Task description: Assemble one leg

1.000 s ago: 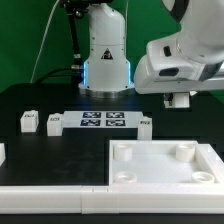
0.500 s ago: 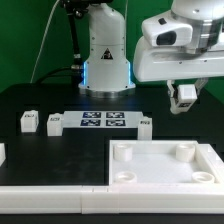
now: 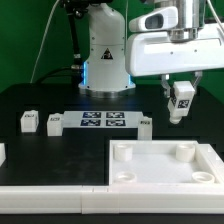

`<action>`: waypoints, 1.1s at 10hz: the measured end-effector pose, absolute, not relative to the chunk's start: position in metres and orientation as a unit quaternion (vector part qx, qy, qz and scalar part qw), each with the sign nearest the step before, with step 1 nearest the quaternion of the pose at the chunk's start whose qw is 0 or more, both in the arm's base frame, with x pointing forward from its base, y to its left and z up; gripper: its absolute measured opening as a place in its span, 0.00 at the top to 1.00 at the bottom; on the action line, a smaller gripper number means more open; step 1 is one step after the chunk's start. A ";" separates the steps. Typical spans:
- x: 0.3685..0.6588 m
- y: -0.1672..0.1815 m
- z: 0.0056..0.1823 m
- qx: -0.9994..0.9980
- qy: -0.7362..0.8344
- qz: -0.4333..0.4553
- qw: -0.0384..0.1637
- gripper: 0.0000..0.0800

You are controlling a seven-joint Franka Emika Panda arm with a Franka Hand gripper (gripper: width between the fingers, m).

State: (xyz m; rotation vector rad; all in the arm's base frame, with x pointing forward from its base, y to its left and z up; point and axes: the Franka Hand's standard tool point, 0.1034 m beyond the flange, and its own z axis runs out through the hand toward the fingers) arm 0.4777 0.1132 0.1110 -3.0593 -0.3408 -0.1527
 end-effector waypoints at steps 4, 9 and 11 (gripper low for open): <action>0.488 0.112 0.113 -0.992 -0.113 -0.049 0.032 0.64; 0.575 0.111 0.119 -0.984 -0.160 -0.074 0.041 0.64; 0.594 0.115 0.118 -0.980 -0.175 -0.085 0.042 0.64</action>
Offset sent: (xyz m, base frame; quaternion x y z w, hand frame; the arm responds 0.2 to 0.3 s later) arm 0.0000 0.0000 0.0000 0.0000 0.0000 0.0000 1.0000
